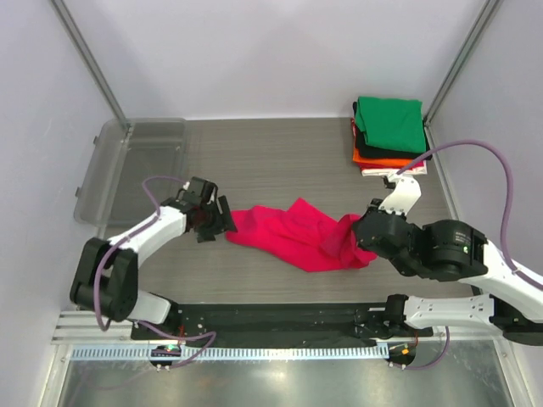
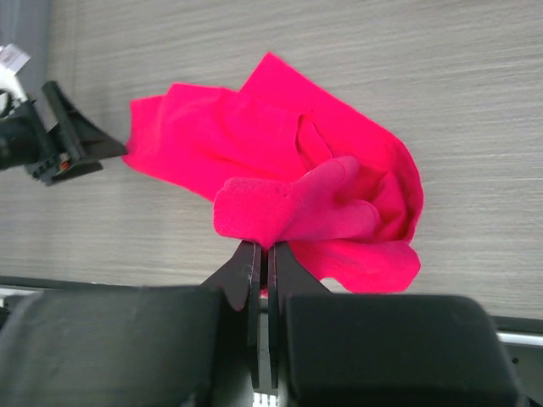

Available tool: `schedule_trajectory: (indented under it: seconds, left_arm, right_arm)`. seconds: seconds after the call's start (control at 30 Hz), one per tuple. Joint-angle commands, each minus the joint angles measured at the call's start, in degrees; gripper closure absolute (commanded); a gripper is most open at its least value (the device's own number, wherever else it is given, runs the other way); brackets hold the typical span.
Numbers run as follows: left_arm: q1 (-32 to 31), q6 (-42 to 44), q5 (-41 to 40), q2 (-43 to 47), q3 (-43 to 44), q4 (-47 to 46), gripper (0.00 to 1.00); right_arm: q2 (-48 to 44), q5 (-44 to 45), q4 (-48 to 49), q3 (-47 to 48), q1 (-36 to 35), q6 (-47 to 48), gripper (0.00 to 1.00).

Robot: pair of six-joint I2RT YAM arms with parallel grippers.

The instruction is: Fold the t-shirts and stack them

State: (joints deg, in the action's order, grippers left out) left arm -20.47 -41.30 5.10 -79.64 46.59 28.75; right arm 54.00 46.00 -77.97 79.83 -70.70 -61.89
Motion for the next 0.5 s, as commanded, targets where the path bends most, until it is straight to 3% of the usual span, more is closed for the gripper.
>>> schedule_trajectory:
  seconds: [0.0, 0.07, 0.17, 0.2, 0.23, 0.4, 0.47]
  left_arm:
    - [-2.20, -3.26, -1.24, -6.99, 1.57, -9.31, 0.28]
    - [-3.34, -4.22, -0.71, -10.26, 3.06, -11.25, 0.35]
    - [-4.66, -5.10, -0.80, -15.10, 5.44, -11.79, 0.68]
    - [-4.84, -5.63, -0.88, -15.11, 5.79, -11.88, 0.92]
    - [-4.84, -5.81, -1.23, -14.07, 6.32, -11.70, 1.00]
    - [-4.84, -3.10, -14.46, -2.91, 15.61, 2.16, 1.00]
    - [-4.84, 0.33, -17.83, 0.70, 25.71, 9.17, 1.00]
  right_arm:
    - [0.49, -0.38, 2.39, -0.29, -0.06, -0.69, 0.99]
    - [0.76, -0.21, 2.39, -0.12, -0.14, -0.25, 0.99]
    - [0.76, -0.12, 2.39, 0.23, -0.06, 0.19, 0.99]
    - [0.76, -0.03, 2.39, 0.32, -0.06, 0.10, 0.99]
    - [0.76, -0.12, 2.39, 0.50, -0.14, 0.10, 0.99]
    - [2.16, -1.70, 4.23, 2.87, -0.06, 2.81, 0.99]
    - [4.17, -3.97, 7.12, 5.94, -0.06, 5.19, 0.99]
